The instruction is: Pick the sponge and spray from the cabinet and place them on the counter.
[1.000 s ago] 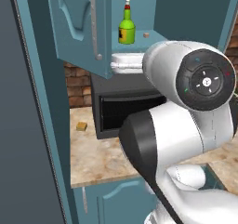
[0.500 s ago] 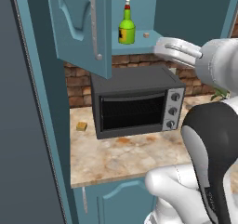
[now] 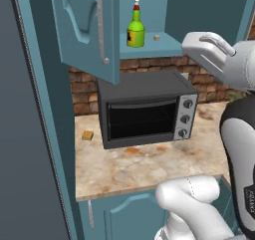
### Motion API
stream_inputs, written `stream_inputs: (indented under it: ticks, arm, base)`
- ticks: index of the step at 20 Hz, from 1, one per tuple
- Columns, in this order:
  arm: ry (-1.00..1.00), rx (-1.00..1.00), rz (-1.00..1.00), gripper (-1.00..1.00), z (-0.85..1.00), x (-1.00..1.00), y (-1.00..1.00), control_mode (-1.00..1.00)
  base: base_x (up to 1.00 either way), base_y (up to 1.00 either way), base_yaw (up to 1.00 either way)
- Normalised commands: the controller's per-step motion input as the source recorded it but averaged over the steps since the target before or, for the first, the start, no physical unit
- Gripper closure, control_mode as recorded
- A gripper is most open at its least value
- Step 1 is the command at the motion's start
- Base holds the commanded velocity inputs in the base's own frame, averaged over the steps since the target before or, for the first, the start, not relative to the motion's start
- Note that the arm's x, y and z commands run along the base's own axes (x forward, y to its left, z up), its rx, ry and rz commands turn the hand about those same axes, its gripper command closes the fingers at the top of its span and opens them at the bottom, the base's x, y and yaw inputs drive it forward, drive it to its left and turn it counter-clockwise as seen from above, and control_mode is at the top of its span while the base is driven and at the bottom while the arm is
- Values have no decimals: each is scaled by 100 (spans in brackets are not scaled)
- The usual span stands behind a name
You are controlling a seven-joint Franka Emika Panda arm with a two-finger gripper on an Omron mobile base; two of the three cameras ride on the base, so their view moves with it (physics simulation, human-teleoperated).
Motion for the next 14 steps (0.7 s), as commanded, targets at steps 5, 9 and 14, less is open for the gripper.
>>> stream_inputs:
  ticks: [5, 9, 14]
  arm:
    - [7, 27, 11, -100, -2, 40, 0, -100]
    - [8, 27, 14, -100, 0, 40, 10, -100]
    - [8, 15, 13, -100, 0, 45, 32, -100]
  base:
    - [0, 0, 0]
    - [0, 0, 0]
    - [0, 0, 0]
